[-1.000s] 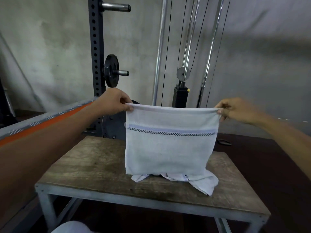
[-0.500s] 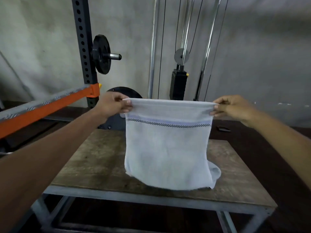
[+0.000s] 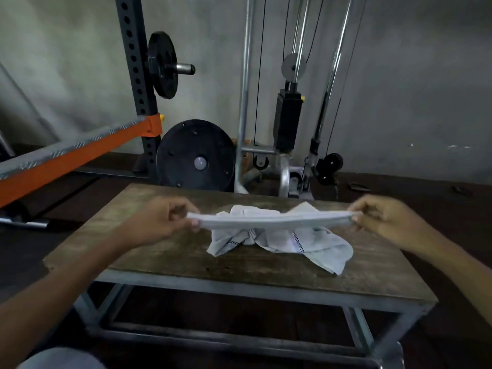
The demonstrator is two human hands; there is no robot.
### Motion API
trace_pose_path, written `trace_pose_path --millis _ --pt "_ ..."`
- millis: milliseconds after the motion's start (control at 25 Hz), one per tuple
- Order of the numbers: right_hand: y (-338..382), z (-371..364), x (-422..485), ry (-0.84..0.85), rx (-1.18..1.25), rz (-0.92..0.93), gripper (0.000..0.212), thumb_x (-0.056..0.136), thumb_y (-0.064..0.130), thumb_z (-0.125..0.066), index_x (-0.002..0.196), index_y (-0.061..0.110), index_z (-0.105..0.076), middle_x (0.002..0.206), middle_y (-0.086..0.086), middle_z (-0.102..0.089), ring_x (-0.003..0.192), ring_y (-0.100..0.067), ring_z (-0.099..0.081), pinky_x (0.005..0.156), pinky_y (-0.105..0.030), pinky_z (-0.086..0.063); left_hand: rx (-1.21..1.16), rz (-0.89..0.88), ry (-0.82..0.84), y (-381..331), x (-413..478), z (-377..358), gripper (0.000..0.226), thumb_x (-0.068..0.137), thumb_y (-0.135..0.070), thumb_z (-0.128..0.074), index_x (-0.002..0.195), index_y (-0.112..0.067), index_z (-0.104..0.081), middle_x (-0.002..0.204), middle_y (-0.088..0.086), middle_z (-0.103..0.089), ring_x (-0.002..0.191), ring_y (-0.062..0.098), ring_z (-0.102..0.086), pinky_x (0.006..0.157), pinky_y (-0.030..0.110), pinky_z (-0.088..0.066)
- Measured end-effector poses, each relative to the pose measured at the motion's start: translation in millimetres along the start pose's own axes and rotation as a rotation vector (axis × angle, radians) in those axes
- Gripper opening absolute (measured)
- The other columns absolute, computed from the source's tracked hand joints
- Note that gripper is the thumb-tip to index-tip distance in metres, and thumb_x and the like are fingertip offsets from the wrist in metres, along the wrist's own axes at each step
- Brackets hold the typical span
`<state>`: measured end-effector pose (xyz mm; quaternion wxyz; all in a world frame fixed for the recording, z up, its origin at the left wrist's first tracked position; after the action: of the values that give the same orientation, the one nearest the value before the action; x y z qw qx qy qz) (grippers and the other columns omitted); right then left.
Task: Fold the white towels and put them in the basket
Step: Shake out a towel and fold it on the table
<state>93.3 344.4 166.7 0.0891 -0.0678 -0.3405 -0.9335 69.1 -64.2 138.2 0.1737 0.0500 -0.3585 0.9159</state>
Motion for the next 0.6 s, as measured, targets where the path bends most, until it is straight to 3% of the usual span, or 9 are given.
trace_pose_path --millis 80,120,240,400,600 --pt "-28.2 -36.8 -29.7 0.165 -0.022 -0.064 0.012 0.088 0.013 -0.063 0.085 0.024 -0.067 0.079 0.002 -0.074 0.074 -0.015 -0.071 0.079 -0.041 -0.053 -0.018 0.053 0.209 20.7 -33.8 -38.7 0.005 0.078 -0.031 -0.073 0.082 -0.030 -0.071 0.066 -0.013 -0.068 0.057 0.001 -0.060 0.057 0.017 -0.046" --pt "-42.8 -55.7 -40.6 0.226 -0.026 -0.095 0.016 0.088 0.012 -0.064 0.081 0.026 -0.067 0.079 0.000 -0.074 0.073 -0.014 -0.071 0.079 -0.040 -0.053 -0.026 0.077 0.292 32.6 -47.1 -56.9 0.008 0.079 -0.024 -0.075 0.081 -0.031 -0.071 0.071 -0.013 -0.070 0.064 0.002 -0.064 0.063 0.019 -0.051" --pt "-78.9 -98.5 -54.7 0.268 -0.012 -0.170 0.023 0.087 0.003 -0.063 0.078 0.025 -0.067 0.077 -0.002 -0.073 0.070 -0.012 -0.070 0.072 -0.035 -0.055 -0.046 0.119 0.414 61.6 -60.7 -94.7 0.017 0.081 -0.016 -0.073 0.077 -0.032 -0.069 0.086 -0.001 -0.074 0.081 0.009 -0.069 0.077 0.022 -0.053" --pt "-97.7 -116.2 -48.0 0.216 0.030 -0.212 0.013 0.089 0.002 -0.060 0.087 0.013 -0.066 0.073 -0.005 -0.073 0.068 -0.009 -0.070 0.067 -0.030 -0.058 -0.033 0.119 0.383 75.3 -48.8 -105.1 0.011 0.084 -0.019 -0.070 0.079 -0.028 -0.066 0.080 -0.002 -0.073 0.073 0.002 -0.065 0.072 0.017 -0.049" --pt "-100.5 -111.9 5.7 0.162 -0.031 -0.158 0.017 0.091 0.006 -0.058 0.093 0.022 -0.064 0.071 -0.003 -0.072 0.067 -0.008 -0.068 0.062 -0.016 -0.051 -0.013 0.126 0.162 91.3 3.5 -105.3 0.002 0.087 -0.021 -0.066 0.087 -0.023 -0.067 0.084 -0.006 -0.072 0.076 0.008 -0.067 0.070 0.017 -0.052"
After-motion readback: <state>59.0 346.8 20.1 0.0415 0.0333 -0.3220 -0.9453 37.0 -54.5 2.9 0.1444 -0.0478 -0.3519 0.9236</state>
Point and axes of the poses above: each hand's wrist, its own x-axis towards the middle knuckle, its own z-axis out of the back of the hand, y = z × x, the point moved 3 cm from there along x, towards the middle knuckle
